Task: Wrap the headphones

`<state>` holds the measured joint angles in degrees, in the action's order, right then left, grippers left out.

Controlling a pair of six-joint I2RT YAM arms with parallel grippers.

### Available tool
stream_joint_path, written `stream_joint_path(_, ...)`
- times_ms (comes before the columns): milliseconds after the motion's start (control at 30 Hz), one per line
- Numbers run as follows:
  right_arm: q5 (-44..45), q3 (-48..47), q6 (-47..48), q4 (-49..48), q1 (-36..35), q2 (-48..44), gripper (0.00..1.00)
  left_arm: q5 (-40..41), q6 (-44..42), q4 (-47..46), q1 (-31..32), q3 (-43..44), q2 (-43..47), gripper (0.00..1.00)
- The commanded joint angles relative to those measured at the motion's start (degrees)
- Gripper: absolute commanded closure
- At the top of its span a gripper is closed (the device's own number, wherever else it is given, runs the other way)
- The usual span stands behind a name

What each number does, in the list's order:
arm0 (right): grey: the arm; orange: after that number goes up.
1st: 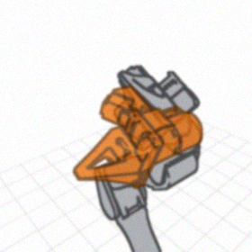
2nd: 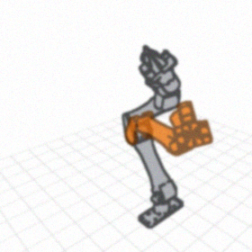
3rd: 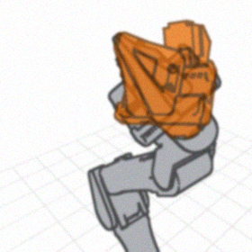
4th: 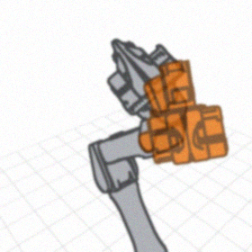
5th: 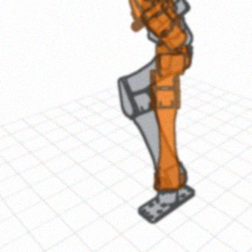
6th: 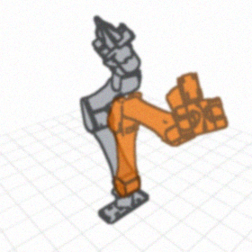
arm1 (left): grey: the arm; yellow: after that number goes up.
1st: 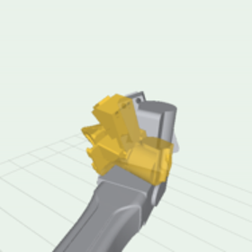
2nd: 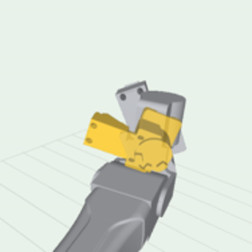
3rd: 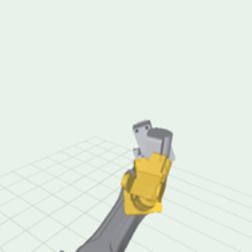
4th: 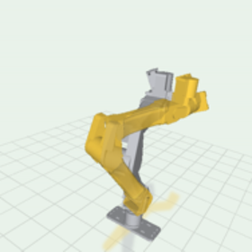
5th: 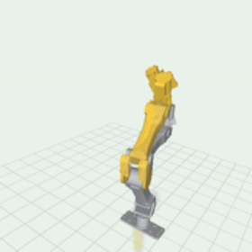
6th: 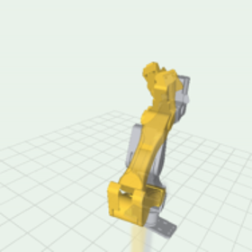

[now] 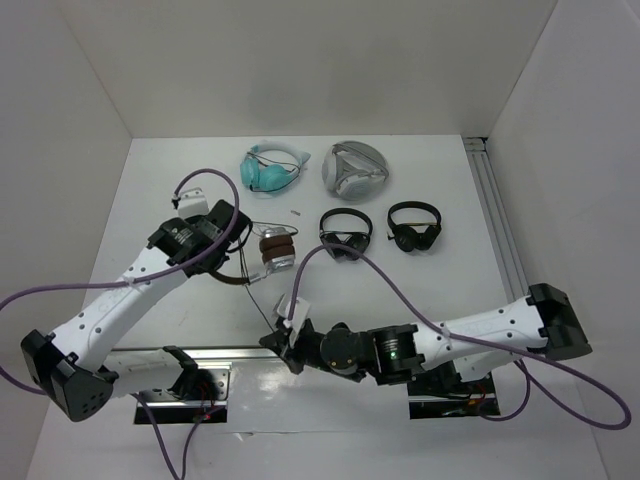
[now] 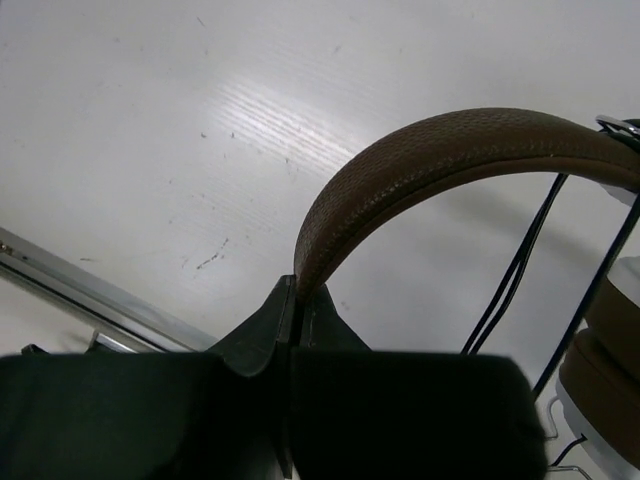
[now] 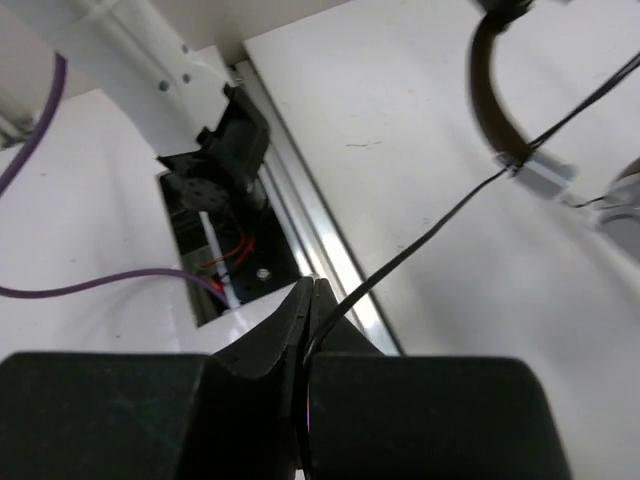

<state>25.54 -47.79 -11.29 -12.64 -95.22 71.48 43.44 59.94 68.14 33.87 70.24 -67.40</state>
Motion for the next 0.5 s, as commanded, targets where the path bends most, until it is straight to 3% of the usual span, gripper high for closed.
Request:
stream_joint_path(0,6.4,-4.6,4.8,10.1,-1.5,-4.7,1.0,-1.9,-7.1,-8.4,-0.6,-2.1,0.2,1.0)
stream_joint_path(300,18.7,-17.1,11.9,30.0,-1.0,-4.1,1.0,-9.2,-21.9,-13.3,9.1,-4.8,-6.5,1.0)
stream_joint_path(467,20.4,-21.4,14.9,37.3,0.7,-3.5,1.0,-8.5,-22.5,-13.3,17.8,-5.9,-7.3,1.0)
